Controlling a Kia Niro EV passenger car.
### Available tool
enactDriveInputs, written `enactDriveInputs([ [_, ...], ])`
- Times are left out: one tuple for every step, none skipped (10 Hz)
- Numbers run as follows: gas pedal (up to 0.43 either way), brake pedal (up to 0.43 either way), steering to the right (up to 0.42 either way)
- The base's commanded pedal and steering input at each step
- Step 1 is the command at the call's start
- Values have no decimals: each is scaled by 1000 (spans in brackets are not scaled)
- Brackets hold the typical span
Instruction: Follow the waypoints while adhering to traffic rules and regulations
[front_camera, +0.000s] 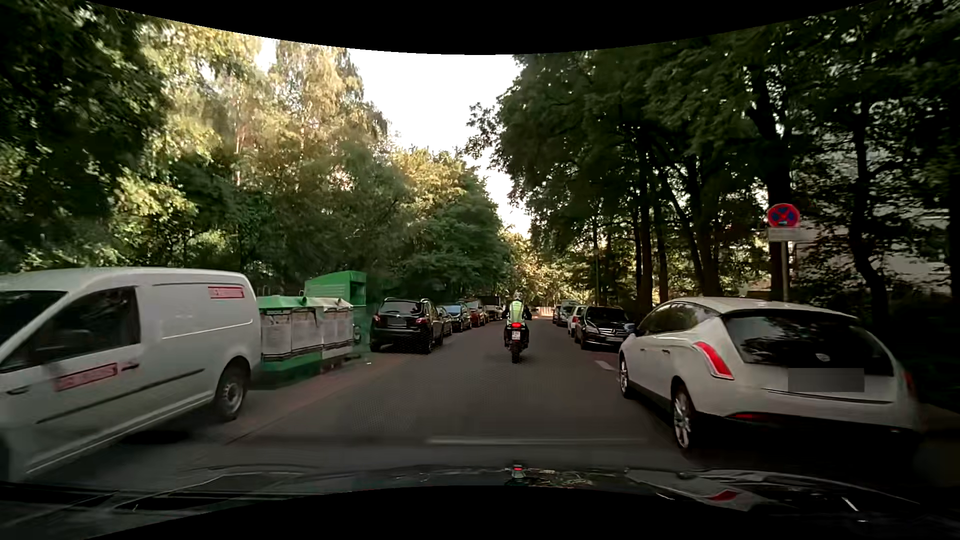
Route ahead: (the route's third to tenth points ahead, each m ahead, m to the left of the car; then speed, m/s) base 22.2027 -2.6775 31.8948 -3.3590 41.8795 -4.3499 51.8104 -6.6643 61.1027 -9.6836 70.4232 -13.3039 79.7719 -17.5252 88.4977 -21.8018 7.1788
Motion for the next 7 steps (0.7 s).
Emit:
enactDriveInputs([
  [157,0,-5],
  [157,0,-2],
  [157,0,3],
  [157,0,9],
  [157,0,18],
  [157,0,19],
  [157,0,19],
])
